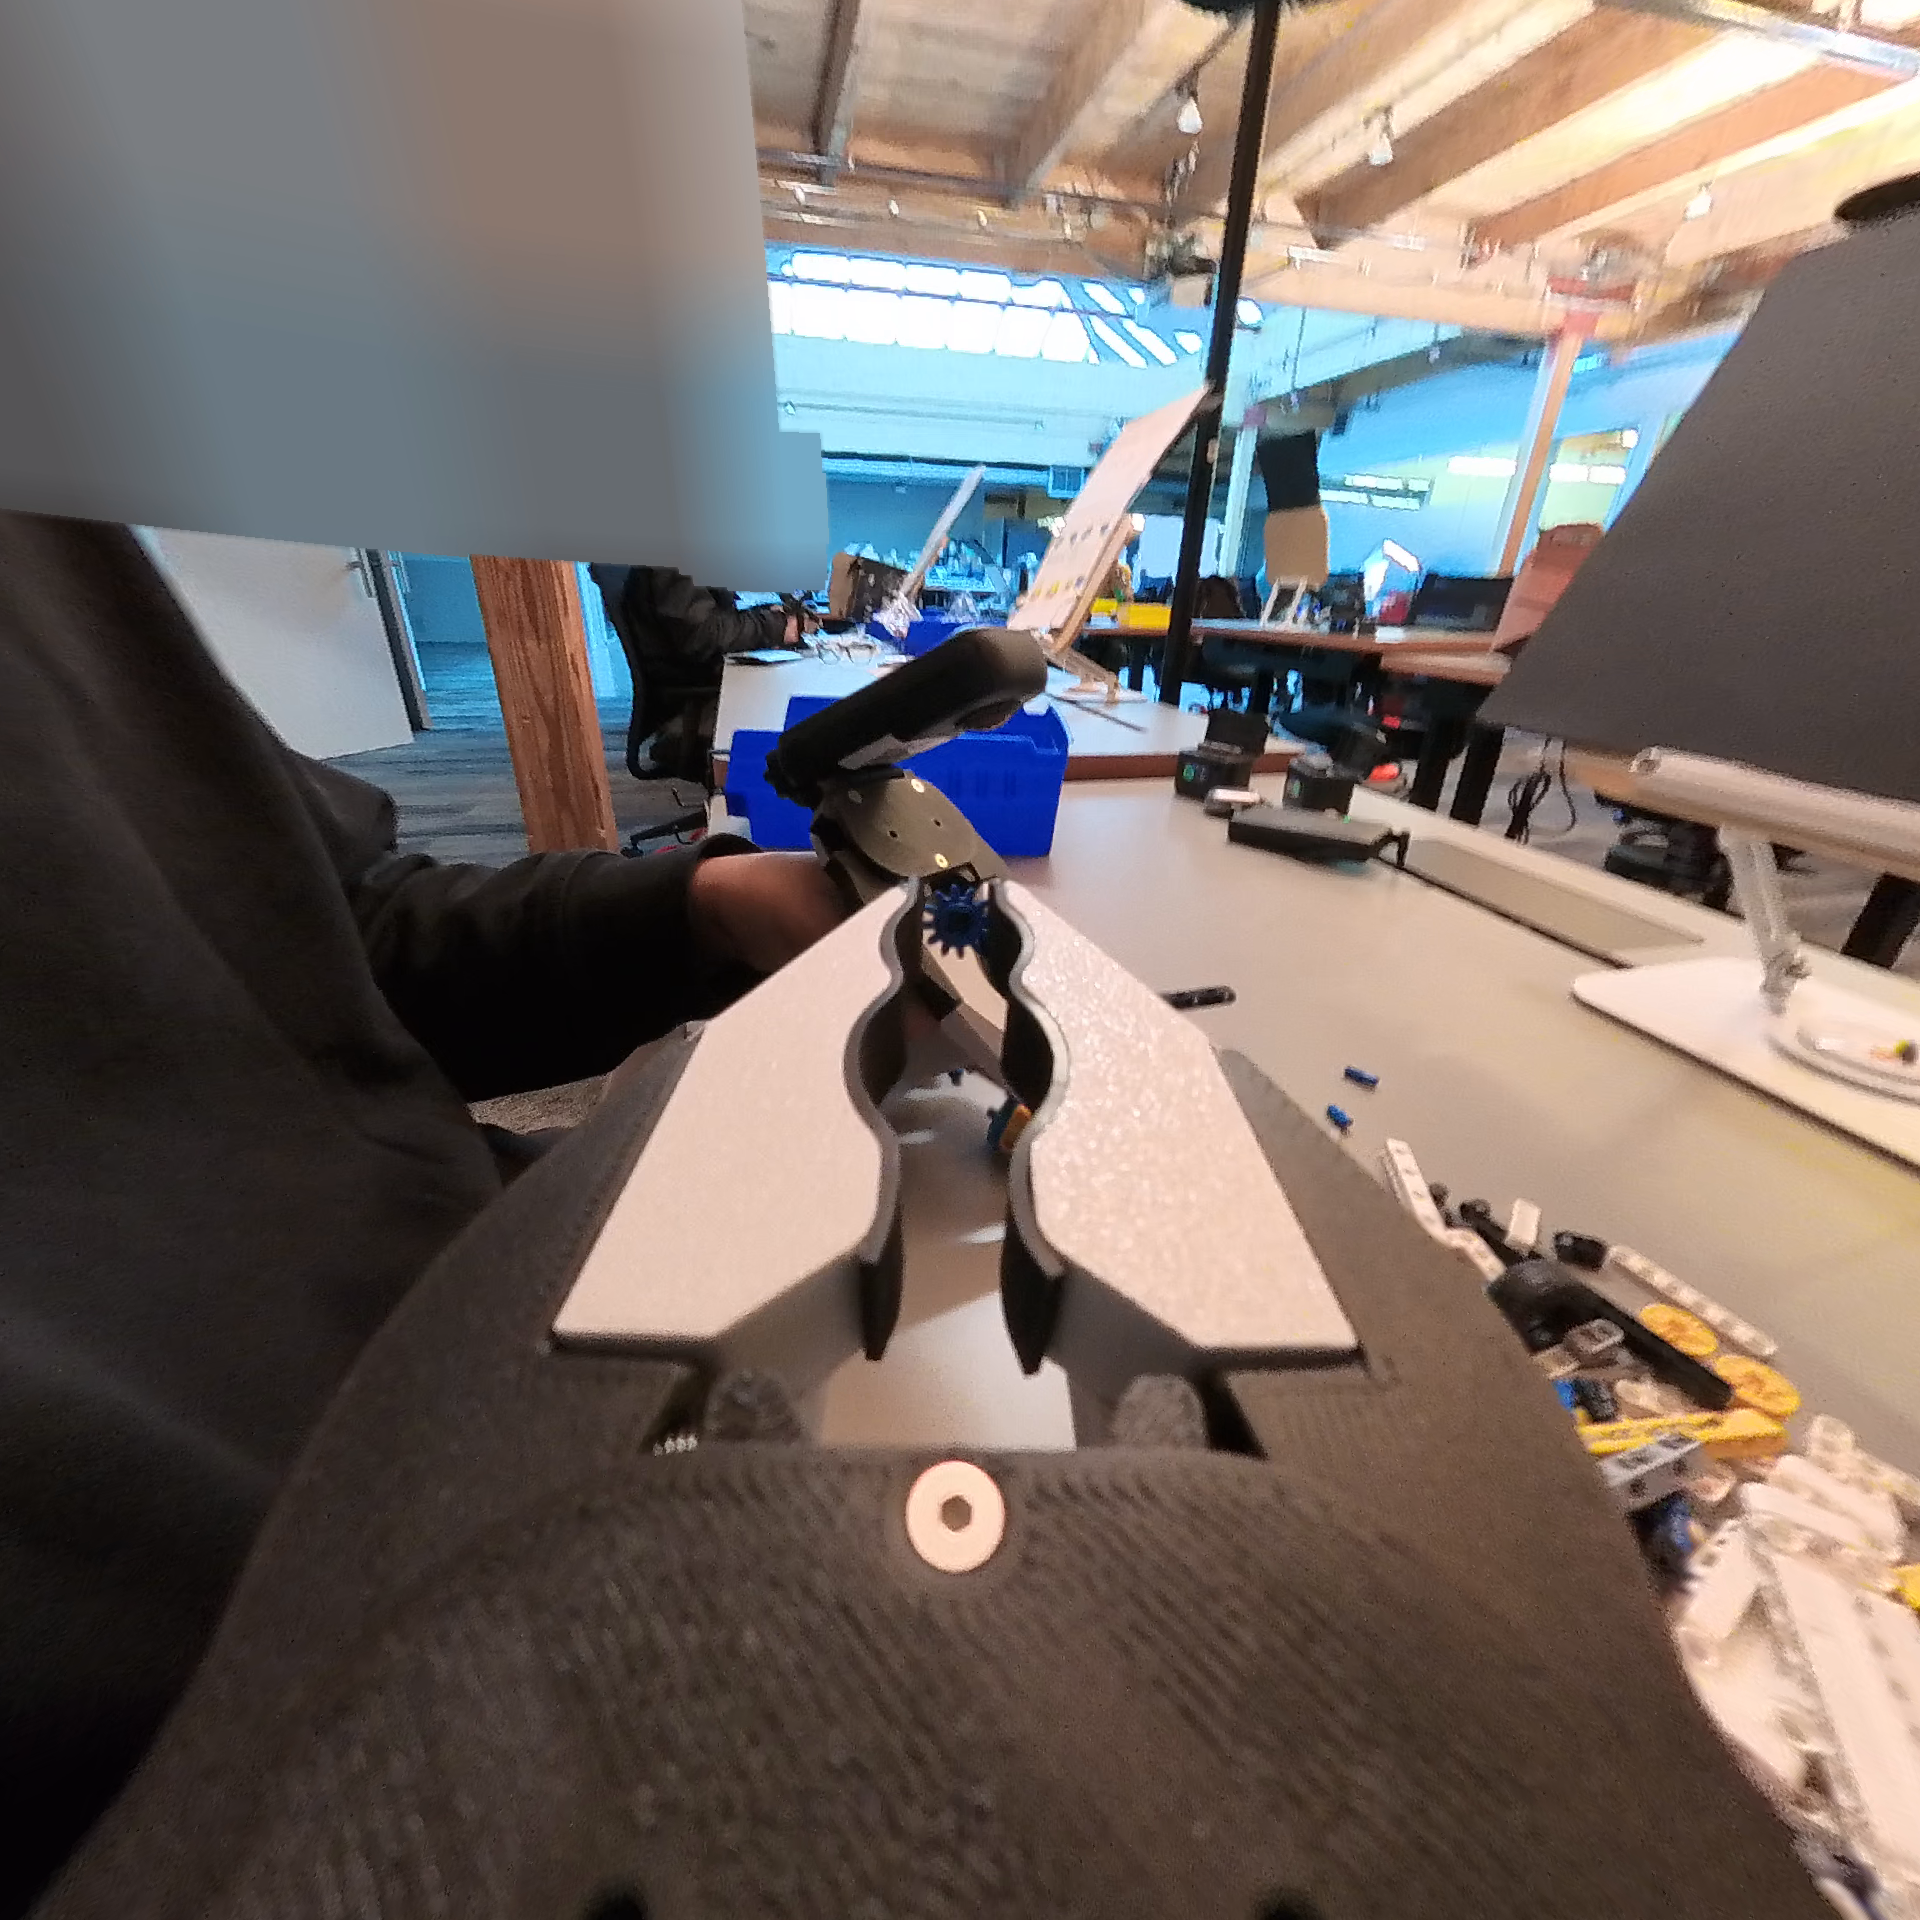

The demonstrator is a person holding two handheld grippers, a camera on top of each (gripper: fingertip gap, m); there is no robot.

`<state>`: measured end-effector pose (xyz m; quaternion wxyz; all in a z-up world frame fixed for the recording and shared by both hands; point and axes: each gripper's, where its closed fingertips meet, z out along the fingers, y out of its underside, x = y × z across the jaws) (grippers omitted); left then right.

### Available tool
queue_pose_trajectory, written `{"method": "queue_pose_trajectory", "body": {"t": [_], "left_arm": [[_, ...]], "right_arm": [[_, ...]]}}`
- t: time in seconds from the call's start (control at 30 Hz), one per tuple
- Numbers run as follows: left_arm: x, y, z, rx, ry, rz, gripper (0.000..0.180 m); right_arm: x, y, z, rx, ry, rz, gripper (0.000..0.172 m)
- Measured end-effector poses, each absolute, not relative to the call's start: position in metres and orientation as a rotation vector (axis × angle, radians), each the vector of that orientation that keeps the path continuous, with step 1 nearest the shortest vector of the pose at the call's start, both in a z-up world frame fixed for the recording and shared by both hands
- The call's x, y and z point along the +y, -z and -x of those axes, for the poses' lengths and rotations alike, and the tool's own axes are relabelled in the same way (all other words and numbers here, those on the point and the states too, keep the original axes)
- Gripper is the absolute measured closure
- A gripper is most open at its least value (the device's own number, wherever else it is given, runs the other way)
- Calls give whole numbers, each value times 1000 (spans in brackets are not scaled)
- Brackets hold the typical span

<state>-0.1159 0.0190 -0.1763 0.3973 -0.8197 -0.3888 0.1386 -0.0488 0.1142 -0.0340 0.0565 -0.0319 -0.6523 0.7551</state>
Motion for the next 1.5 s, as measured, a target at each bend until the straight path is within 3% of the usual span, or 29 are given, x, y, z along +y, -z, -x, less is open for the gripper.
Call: {"method": "queue_pose_trajectory", "body": {"t": [0.17, 0.27, 0.47, 0.6, 0.63, 0.77, 0.97, 1.13, 1.23, 1.43, 1.5], "left_arm": [[15, 162, 119, -985, -411, 2027, 126], [34, 125, 105, -788, -504, 1973, 122], [80, 108, 58, -461, -393, 1982, 135], [82, 108, 58, -396, -490, 1983, 175], [83, 108, 56, -384, -488, 1985, 177], [85, 98, 58, -407, -465, 1901, 179], [83, 76, 58, -439, -394, 1734, 179], [84, 71, 55, -425, -395, 1711, 179], [87, 69, 52, -421, -381, 1696, 179], [88, 63, 49, -428, -299, 1649, 178], [90, 76, 44, -378, -313, 1768, 179]], "right_arm": [[102, 47, 54, -2054, -2243, 140, 162], [100, 48, 54, -2073, -2266, 161, 163], [81, 68, 57, -2215, -2271, 265, 162], [70, 80, 55, -2294, -2217, 276, 162], [69, 77, 55, -2271, -2241, 283, 162], [65, 61, 55, -2124, -2345, 292, 161], [65, 41, 49, -2039, -2639, 401, 129], [54, 44, 49, -2032, -2626, 429, 141], [53, 41, 49, -1987, -2612, 418, 161], [56, 31, 51, -1929, -2570, 389, 162], [86, 1, 69, -1587, -2754, 564, 162]]}}
